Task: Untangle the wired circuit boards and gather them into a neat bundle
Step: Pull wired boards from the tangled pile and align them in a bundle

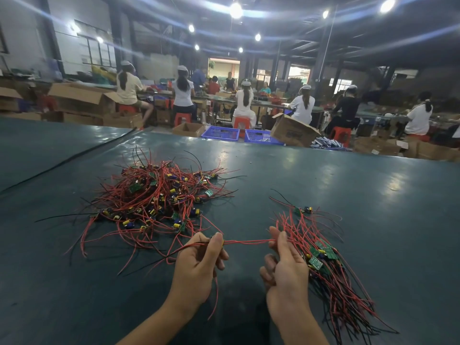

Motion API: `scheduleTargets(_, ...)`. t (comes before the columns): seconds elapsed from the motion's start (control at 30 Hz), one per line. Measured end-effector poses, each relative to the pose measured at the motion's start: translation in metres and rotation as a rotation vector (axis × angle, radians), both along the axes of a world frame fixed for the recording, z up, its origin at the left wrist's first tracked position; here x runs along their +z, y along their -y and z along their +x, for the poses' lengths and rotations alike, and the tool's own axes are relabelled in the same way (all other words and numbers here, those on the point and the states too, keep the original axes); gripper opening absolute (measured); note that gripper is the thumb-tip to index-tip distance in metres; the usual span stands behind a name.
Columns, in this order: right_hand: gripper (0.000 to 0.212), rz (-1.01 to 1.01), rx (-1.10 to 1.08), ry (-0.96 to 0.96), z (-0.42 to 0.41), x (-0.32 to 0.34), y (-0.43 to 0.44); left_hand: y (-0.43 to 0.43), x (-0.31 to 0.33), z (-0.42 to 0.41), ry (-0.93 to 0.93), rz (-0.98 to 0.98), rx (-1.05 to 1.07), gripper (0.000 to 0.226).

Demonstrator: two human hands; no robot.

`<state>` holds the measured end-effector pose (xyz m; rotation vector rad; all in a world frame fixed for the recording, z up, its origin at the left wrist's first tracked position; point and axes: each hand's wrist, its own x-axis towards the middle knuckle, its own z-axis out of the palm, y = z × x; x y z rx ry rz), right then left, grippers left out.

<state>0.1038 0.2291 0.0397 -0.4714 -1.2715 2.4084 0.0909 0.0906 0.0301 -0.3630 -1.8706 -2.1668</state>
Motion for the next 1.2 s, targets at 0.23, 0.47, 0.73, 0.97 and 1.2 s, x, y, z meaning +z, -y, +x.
scheduleTargets(0.23, 0.021, 0.276, 0.205, 0.056, 0.009, -0.004, 0.039, 0.0, -0.006, -0.002, -0.005, -0.088, -0.108, 0.034)
scheduleTargets(0.47, 0.03, -0.018, -0.071, 0.072, 0.0, 0.005, -0.006, 0.005, 0.002, -0.004, 0.004, -0.114, -0.095, 0.04)
scheduleTargets(0.73, 0.041, -0.121, 0.132, -0.165, 0.01, 0.014, -0.009, 0.009, 0.015, -0.008, 0.258, 0.319, -0.104, 0.039)
scheduleTargets(0.97, 0.063, 0.131, 0.347, -0.03, 0.012, 0.012, 0.006, 0.02, 0.019, -0.008, 0.285, 0.216, -0.48, 0.043)
scheduleTargets(1.2, 0.037, 0.316, 0.523, -0.022, 0.02, 0.015, 0.03, 0.018, 0.015, -0.011, 0.349, -0.02, -0.702, 0.051)
